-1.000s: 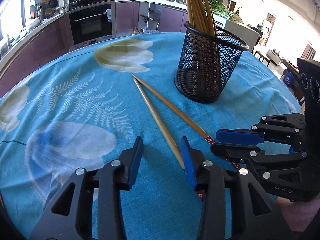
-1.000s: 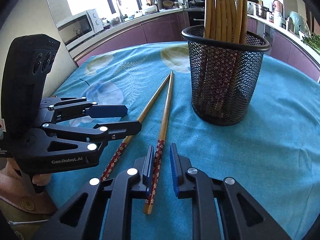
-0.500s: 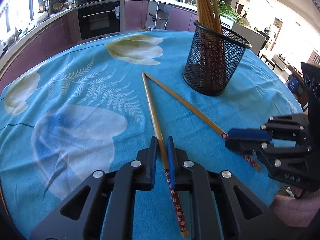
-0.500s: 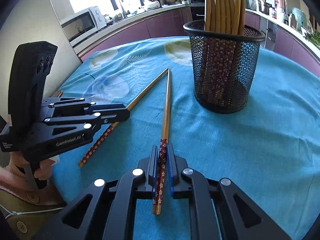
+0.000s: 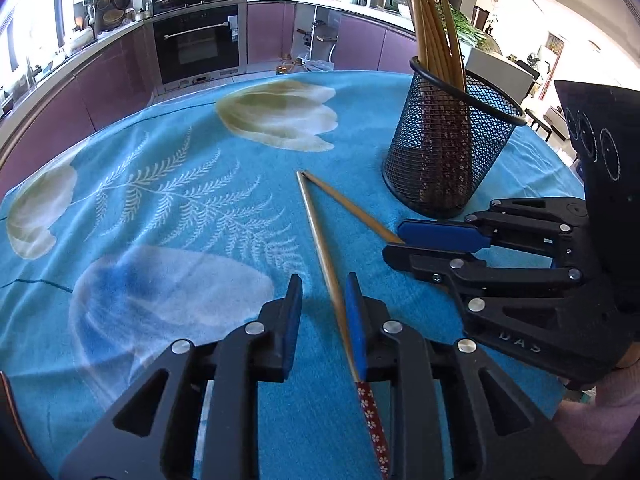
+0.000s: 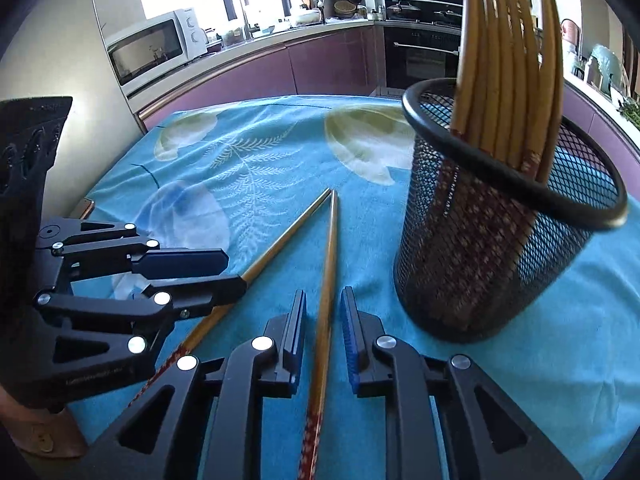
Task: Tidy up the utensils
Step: 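Close the right tool on one chopstick while the left tool grasps the other, then lift both held chopsticks upright off the tablecloth toward the mesh cup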
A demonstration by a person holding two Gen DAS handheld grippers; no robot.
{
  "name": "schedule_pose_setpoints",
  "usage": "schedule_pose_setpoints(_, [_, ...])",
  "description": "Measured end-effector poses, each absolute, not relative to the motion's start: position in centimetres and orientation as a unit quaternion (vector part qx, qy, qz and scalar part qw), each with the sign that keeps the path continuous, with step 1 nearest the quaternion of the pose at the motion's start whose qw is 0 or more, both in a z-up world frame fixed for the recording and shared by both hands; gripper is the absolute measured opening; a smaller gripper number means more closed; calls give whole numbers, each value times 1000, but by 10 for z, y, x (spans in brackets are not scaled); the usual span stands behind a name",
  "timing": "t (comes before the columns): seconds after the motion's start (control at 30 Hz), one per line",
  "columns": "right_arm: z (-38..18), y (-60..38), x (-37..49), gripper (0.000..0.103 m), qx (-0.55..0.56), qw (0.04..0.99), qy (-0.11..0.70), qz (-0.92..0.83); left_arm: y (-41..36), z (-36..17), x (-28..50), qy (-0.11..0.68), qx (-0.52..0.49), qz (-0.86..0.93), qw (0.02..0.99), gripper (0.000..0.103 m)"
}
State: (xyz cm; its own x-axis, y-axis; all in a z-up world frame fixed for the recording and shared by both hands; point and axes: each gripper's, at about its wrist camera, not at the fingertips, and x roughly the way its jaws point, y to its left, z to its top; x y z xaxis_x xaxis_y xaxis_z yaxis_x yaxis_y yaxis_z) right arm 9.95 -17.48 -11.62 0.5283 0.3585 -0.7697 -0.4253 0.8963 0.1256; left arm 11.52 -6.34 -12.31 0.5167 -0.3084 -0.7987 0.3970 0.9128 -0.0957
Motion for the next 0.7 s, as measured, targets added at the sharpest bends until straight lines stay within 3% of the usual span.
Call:
schedule_pose_setpoints(0.1, [-117,-177,101,7,-33,875,431,219,-66,-124,120,448,52,-205,869,27])
schedule_pose_setpoints(0.33, [-115,-193,95,6,6,876,429,219,-76,-127,131,449,63,-204,868,27])
schedule_pose_setpoints(0.6, [-106,-204,84,6,25,878,418,232,-83,-129,139,449,70,-200,868,10])
schedule_pose_setpoints(0.7, [-105,-205,82,6,28,878,416,235,-82,-129,139,448,64,-197,870,8])
